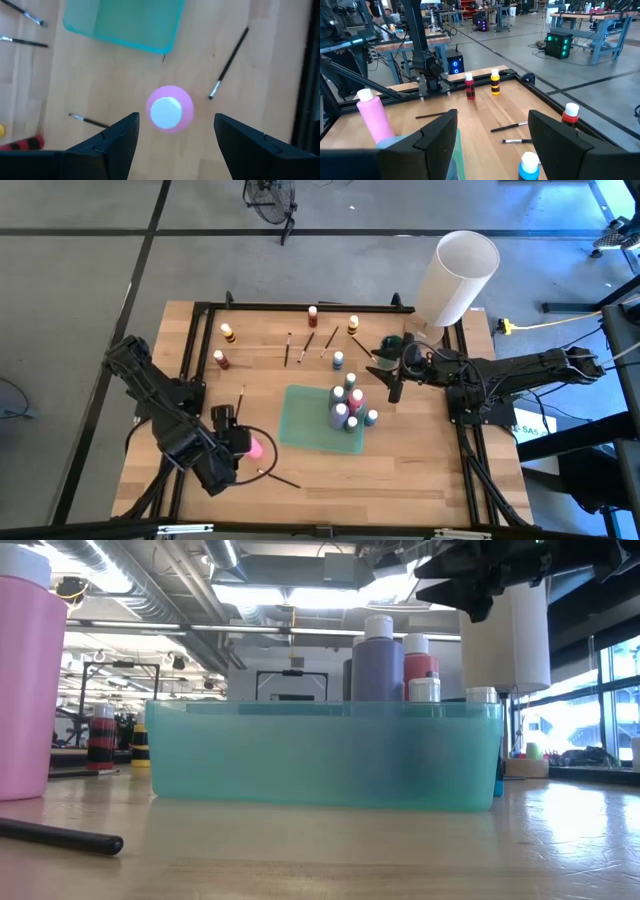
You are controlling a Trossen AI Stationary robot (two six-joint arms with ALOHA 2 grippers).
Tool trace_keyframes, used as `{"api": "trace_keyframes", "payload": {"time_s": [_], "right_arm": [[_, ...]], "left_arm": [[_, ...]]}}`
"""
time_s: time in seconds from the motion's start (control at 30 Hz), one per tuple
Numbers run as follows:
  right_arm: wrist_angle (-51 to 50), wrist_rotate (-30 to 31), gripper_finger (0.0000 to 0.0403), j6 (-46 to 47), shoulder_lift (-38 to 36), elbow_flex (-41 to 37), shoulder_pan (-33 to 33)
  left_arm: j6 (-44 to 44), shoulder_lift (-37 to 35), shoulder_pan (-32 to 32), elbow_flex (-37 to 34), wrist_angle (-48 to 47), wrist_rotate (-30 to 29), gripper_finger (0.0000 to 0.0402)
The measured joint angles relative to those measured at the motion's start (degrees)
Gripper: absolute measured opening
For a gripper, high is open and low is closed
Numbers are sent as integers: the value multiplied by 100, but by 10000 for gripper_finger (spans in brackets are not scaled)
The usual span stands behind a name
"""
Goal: Pick & Place Paint Supplies
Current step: Put the pink paint bottle into the light green bin
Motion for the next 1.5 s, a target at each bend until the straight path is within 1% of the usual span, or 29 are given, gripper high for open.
{"api": "trace_keyframes", "payload": {"time_s": [0.2, 0.33, 0.6, 0.8, 1.27, 1.4, 1.5], "right_arm": [[-19, -1, 248, 7, 0, 1, 0], [-17, -1, 248, 19, 0, 0, 0], [-36, -5, 248, 43, 0, 0, 0], [-59, -18, 248, 43, 0, -1, 0], [-123, -16, 248, 64, 0, -1, 0], [-137, -15, 248, 65, 0, 0, 0], [-142, -14, 248, 65, 0, 1, 0]], "left_arm": [[2, 2, 23, -322, 112, 125, 253], [9, 2, 94, -328, 132, 130, 253], [388, 2, 252, -328, 369, 247, 253], [404, 4, 295, -328, 400, 379, 253], [550, 4, 397, -338, 441, 420, 253], [557, 11, 420, -645, 527, 588, 253], [560, 11, 444, -758, 540, 577, 253]]}}
